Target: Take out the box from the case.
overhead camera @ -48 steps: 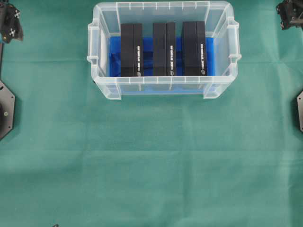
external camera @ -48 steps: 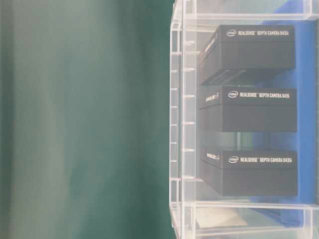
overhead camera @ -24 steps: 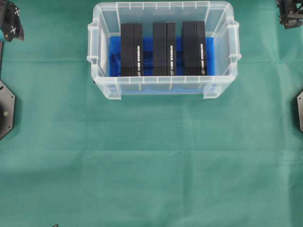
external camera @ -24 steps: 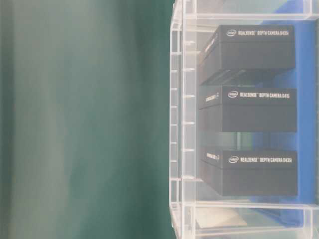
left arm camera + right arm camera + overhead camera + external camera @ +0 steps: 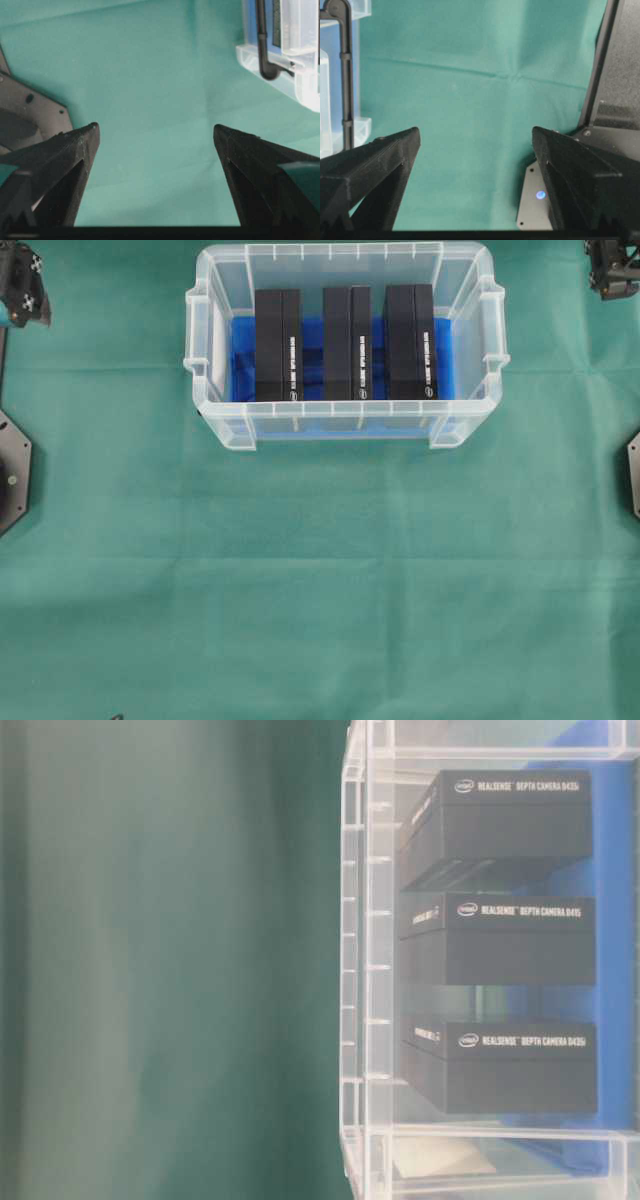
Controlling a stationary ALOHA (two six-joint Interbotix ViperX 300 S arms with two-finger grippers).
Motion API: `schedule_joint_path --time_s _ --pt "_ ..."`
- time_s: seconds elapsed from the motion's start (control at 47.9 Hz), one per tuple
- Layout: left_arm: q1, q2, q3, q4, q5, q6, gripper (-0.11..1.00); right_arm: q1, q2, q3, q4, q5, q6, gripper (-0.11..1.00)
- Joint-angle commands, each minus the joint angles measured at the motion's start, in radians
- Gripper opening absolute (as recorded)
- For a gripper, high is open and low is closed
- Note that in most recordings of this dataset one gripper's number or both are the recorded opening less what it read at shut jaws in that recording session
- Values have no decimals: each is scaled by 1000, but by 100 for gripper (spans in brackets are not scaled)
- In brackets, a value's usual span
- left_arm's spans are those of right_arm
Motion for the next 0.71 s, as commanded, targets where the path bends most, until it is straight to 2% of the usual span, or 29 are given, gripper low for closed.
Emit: schedule_joint_path --time_s 0.0,0.25,0.689 --pt "5 0 -12 0 -2 -2 96 0 -6 -12 5 -3 3 95" --pt "5 8 -15 0 -2 -2 96 8 37 -35 48 -14 26 95" --pt "5 8 -15 0 0 -3 96 115 172 -127 49 -58 135 95"
